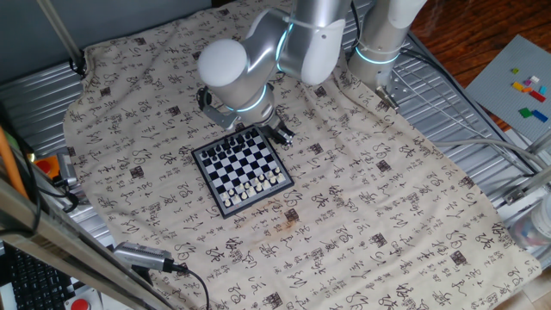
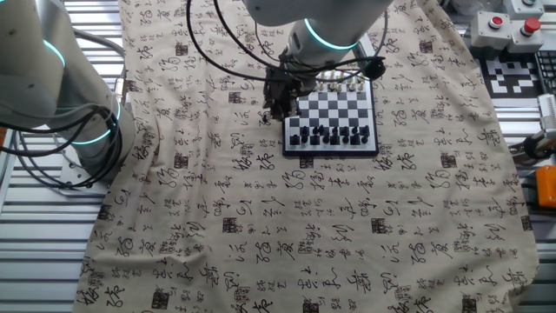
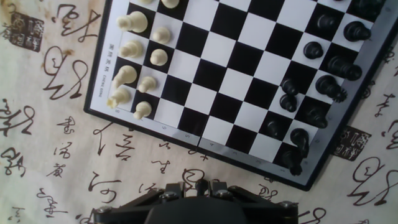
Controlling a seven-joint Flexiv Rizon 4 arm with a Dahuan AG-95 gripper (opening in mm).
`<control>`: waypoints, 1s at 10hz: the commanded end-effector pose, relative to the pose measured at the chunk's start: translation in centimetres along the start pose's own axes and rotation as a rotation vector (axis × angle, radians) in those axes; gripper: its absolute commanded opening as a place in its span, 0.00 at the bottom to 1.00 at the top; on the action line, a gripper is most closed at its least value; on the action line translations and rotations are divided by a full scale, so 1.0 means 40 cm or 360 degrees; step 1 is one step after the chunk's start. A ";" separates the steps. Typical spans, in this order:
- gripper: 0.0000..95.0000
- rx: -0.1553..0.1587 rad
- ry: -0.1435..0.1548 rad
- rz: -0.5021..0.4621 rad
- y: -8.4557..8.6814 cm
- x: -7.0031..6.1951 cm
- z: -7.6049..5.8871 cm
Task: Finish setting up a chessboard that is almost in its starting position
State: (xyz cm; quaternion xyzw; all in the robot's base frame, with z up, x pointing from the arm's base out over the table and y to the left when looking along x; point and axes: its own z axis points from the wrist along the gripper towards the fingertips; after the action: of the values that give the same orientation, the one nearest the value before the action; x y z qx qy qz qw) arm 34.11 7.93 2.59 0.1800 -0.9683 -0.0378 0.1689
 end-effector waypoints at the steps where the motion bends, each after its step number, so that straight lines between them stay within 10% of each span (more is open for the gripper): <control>1: 0.20 0.0001 -0.0001 -0.0012 -0.004 0.001 -0.001; 10: 0.20 0.0009 0.0006 -0.0058 -0.003 -0.002 0.009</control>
State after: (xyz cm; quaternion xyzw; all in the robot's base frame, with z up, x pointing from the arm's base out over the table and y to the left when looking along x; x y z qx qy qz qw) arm 34.10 7.84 2.21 0.1984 -0.9645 -0.0376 0.1699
